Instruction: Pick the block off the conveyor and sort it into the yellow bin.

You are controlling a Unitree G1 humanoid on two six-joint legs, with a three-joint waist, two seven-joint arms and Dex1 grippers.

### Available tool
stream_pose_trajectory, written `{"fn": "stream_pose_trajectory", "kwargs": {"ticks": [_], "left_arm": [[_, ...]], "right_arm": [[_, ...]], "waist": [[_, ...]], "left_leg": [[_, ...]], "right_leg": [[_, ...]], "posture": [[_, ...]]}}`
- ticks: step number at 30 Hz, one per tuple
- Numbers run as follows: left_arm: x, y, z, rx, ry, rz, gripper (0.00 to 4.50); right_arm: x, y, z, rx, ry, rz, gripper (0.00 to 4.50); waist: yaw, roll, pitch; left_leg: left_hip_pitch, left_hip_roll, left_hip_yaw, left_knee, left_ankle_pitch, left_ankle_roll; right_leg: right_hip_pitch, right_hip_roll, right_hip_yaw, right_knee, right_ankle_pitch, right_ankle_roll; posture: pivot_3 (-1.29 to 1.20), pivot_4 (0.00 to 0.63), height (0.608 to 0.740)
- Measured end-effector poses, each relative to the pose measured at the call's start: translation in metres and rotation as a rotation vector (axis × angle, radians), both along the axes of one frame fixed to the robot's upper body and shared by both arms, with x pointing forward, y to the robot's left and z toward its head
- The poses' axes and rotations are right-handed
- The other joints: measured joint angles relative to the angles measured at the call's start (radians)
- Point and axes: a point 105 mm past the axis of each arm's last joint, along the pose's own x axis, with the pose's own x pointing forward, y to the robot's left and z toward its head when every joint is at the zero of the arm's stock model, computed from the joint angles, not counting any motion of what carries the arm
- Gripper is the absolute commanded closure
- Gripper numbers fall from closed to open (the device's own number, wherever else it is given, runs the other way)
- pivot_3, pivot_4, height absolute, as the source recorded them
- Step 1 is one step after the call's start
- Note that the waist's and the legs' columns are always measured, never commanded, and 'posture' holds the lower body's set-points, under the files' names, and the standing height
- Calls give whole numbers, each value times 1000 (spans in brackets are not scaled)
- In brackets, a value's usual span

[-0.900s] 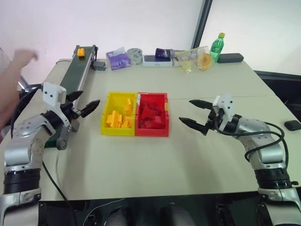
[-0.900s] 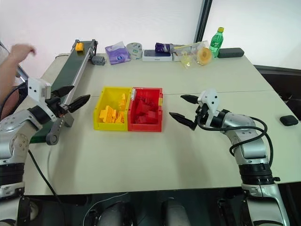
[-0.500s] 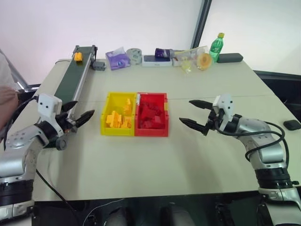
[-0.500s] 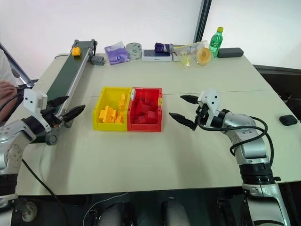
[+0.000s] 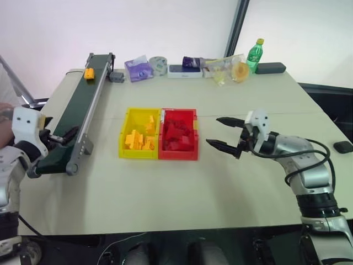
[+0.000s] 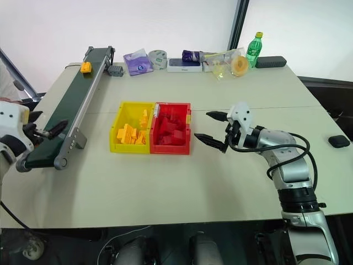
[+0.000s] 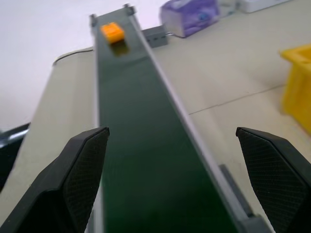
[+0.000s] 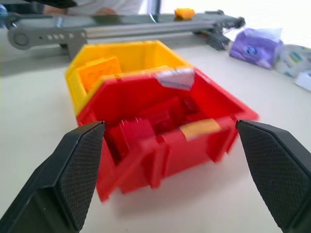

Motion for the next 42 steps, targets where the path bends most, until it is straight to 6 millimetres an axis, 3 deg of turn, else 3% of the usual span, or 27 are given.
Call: {"fn": "stream_pose_trajectory", "kwargs": {"ticks": [11, 17, 28, 35, 42], "left_arm": [[5, 16, 4, 4, 11, 139, 83], [14, -7, 7, -79, -26, 35, 83], [18, -11, 10, -124, -50, 35, 83], [23, 9, -7, -221, 28, 122, 83], [52, 22, 14, -286, 39, 167, 83]], "right_arm": [[-6, 12, -3, -18, 26, 65, 0], [-5, 12, -2, -16, 17, 56, 0], [-5, 10, -5, -11, 17, 37, 0], [-5, 10, -4, -11, 14, 35, 0], [-6, 12, -3, -11, 9, 40, 0]], "waist": [[0, 0, 0], [1, 0, 0], [-2, 0, 0], [2, -1, 0], [7, -2, 0]], "left_leg": [[0, 0, 0, 0, 0, 0], [0, 0, 0, 0, 0, 0], [0, 0, 0, 0, 0, 0], [0, 0, 0, 0, 0, 0], [0, 0, 0, 1, 0, 0]], "right_leg": [[0, 0, 0, 0, 0, 0], [0, 0, 0, 0, 0, 0], [0, 0, 0, 0, 0, 0], [0, 1, 0, 0, 0, 0], [0, 1, -3, 1, 0, 0]], "posture": [[0, 150, 740], [0, 150, 740], [0, 150, 740], [0, 150, 740], [0, 150, 740]]}}
